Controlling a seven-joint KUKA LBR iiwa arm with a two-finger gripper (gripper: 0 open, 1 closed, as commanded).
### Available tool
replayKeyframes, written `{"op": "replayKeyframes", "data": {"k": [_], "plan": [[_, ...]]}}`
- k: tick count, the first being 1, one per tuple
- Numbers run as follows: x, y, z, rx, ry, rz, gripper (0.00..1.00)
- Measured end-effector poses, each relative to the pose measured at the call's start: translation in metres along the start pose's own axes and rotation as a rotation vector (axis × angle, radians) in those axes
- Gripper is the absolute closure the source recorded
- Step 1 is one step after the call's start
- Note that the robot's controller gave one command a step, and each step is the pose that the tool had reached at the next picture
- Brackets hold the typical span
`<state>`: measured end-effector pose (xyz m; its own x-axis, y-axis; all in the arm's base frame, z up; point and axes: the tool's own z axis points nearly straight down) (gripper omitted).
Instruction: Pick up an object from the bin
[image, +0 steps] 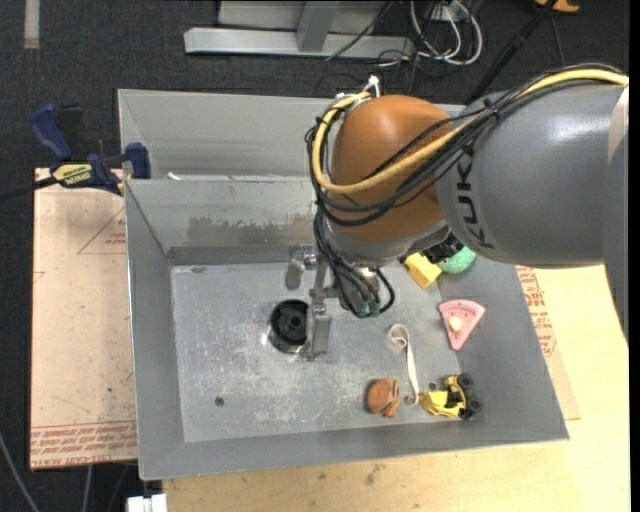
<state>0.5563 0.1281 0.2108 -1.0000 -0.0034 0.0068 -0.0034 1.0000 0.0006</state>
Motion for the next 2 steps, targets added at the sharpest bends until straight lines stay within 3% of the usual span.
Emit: {"op": "replayKeyframes", "data": {"k": [1,2], "plan": [[-0.001,-0.001,-0.005,-0.001,-0.008,0.003,0.0],[-0.036,0.004,0.04,-0.003,-0.019,0.015,0.0]]}}
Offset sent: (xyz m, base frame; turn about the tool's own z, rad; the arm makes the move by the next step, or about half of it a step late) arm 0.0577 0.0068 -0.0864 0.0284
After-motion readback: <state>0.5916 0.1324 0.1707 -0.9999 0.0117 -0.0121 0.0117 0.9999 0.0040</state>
